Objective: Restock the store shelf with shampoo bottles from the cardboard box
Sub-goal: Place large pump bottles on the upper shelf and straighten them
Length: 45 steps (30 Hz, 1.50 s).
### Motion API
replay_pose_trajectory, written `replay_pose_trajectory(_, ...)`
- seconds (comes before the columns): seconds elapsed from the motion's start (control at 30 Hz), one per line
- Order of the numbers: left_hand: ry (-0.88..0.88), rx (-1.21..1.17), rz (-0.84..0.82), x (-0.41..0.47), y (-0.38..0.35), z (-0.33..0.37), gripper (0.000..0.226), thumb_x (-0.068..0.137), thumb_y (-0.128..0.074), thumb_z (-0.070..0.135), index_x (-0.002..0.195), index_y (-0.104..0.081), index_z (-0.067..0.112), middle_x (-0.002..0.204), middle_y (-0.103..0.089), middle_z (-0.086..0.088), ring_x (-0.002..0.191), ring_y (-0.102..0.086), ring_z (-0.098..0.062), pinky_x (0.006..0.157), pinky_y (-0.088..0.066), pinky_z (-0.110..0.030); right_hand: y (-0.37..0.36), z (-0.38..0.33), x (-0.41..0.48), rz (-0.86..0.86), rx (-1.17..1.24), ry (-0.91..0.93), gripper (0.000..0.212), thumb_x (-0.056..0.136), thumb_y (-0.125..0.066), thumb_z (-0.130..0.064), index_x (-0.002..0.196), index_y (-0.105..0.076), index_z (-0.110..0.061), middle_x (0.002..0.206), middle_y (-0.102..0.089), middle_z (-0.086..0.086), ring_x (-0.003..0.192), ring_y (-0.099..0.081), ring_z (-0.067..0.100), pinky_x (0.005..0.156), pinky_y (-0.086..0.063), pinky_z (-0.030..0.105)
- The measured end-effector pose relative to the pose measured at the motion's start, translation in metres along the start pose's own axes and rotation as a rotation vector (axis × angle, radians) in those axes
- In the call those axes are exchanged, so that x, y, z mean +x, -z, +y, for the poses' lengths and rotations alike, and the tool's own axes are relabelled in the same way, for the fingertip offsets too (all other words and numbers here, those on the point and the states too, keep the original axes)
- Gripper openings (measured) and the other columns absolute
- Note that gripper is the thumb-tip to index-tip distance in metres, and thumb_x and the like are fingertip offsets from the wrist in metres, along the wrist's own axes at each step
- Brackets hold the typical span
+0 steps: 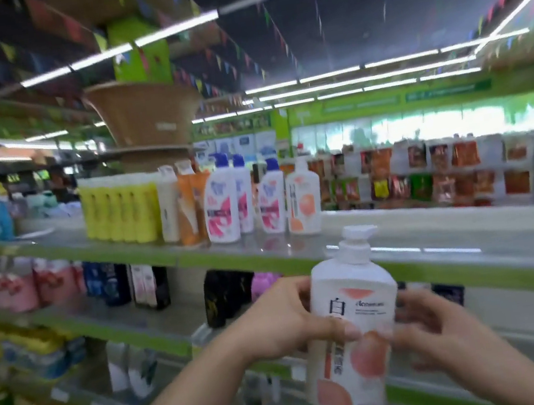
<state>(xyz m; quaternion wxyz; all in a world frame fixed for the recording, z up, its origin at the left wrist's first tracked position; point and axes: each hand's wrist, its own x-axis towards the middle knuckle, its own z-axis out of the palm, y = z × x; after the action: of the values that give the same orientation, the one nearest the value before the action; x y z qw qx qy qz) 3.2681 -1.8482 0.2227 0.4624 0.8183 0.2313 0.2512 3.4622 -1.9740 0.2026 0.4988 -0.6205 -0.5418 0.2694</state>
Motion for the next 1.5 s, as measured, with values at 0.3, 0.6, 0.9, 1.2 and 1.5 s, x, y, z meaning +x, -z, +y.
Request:
replay_pose_trajectory(0.3,-0.215,0.027,0.105,0.085,0.077,0.046,0.060,0.065,-0.090,0.030,0.118,-0.061,0.026,0.106,-0.075,-0.002,0.098,-0.072,-0.021,0.087,-0.058,-0.049,-0.005,-0.060,0.088,0.179,-0.124,0.130,0.056,0.055,-0.088,-0.047,0.104,-0.064,-0.034,0.086,-0.076,-0.017,0.077,-0.072,0.003,0.068,-0.059,0.030)
replay_pose_trajectory(0.6,-0.309,-0.104,0.310,0.178,0.137,0.015,0.053,0.072,-0.083,0.047,0.115,-0.054,0.038,0.106,-0.071,0.008,0.087,-0.070,-0.005,0.073,-0.061,-0.030,-0.023,-0.082,0.213,0.343,-0.128,0.203,0.032,0.075,-0.083,-0.033,0.103,-0.068,-0.024,0.086,-0.077,-0.005,0.082,-0.074,0.016,0.066,-0.063,0.047)
replay_pose_trajectory(0.9,-0.179,-0.047,0.395,0.243,0.156,-0.056,0.035,0.082,-0.072,0.048,0.113,-0.058,0.043,0.093,-0.067,0.017,0.076,-0.066,0.003,0.055,-0.049,-0.013,-0.049,-0.035,0.312,0.388,-0.192,0.092,0.029,0.078,-0.083,-0.030,0.102,-0.068,-0.026,0.090,-0.075,-0.007,0.079,-0.072,0.012,0.057,-0.061,0.035)
replay_pose_trajectory(1.2,-0.117,0.043,0.404,0.271,0.159,-0.083,0.035,0.080,-0.074,0.047,0.106,-0.052,0.041,0.090,-0.063,0.019,0.084,-0.065,-0.001,0.072,-0.055,-0.025,-0.049,-0.015,0.340,0.361,-0.280,0.064,0.039,0.076,-0.084,-0.035,0.109,-0.066,-0.026,0.093,-0.075,-0.011,0.078,-0.070,0.000,0.061,-0.052,0.015)
replay_pose_trajectory(1.5,-0.104,0.077,0.362,0.281,0.169,-0.093,0.043,0.081,-0.072,0.049,0.118,-0.057,0.032,0.109,-0.070,0.011,0.094,-0.067,-0.008,0.088,-0.057,-0.040,-0.057,-0.013,0.344,0.376,-0.312,0.045,0.045,0.078,-0.081,-0.042,0.115,-0.059,-0.028,0.101,-0.067,-0.015,0.086,-0.064,-0.001,0.063,-0.048,0.016)
